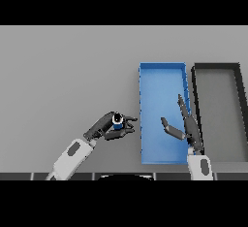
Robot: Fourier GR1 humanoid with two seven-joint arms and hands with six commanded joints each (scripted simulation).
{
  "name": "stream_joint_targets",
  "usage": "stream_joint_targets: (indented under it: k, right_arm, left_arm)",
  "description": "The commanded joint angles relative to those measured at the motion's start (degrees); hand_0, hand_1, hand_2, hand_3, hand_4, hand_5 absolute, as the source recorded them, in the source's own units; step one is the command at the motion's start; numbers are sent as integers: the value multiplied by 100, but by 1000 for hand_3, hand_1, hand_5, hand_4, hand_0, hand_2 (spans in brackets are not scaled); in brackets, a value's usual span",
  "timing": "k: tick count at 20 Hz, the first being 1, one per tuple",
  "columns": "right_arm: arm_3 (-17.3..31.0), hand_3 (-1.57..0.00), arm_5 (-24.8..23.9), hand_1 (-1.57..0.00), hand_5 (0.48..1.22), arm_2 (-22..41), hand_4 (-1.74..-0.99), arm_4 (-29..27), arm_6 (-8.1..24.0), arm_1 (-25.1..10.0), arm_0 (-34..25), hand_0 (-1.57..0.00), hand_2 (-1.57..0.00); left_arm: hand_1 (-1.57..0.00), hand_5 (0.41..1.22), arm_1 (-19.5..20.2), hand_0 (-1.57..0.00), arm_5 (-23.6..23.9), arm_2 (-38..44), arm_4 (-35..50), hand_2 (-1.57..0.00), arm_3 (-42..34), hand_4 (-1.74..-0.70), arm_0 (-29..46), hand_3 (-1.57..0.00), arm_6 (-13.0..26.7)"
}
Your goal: Pick up the blue pipe and place it into the blue bin.
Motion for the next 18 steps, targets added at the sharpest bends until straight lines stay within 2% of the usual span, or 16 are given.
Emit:
stream_joint_targets:
  k: [1, 6, 7, 12, 16, 18]
  right_arm:
    - [15, 1, 11, 1, 631, -15, -1221, -11, -42, -16, -49, 1, 1]
    - [14, 1, 25, 1, 640, 25, -1208, 33, -256, 0, 46, 1, 1]
    - [-23, 1, 22, 1, 635, -12, -1195, 6, -195, -33, 33, 1, 1]
    - [-84, 1, 33, 1, 629, 49, -1174, -17, -150, 60, 203, 1, 1]
    - [-109, 1, 38, 1, 623, 27, -1209, -96, -157, 104, 346, 1, 1]
    - [-108, 1, 63, 1, 618, 36, -1197, -148, -114, 142, 309, 1, 1]
  left_arm:
    - [-1543, 1210, -41, -1539, 14, -1, 12, -1546, -66, -1720, -134, -1441, 176]
    - [-1562, 1217, 60, -1561, -119, -41, 186, -1563, -505, -1726, -330, -1445, 736]
    - [-1564, 1218, 62, -1563, -136, -81, 135, -1565, -503, -1726, -356, -1443, 786]
    - [-1569, 1219, -32, -1568, -116, -180, 122, -1569, -550, -1729, -298, -1443, 965]
    - [-1570, 1220, 86, -1570, -162, -98, 103, -1570, -527, -1731, -306, -1443, 901]
    - [-1570, 1220, 12, -1570, -154, -152, 90, -1570, -578, -1731, -312, -1439, 894]
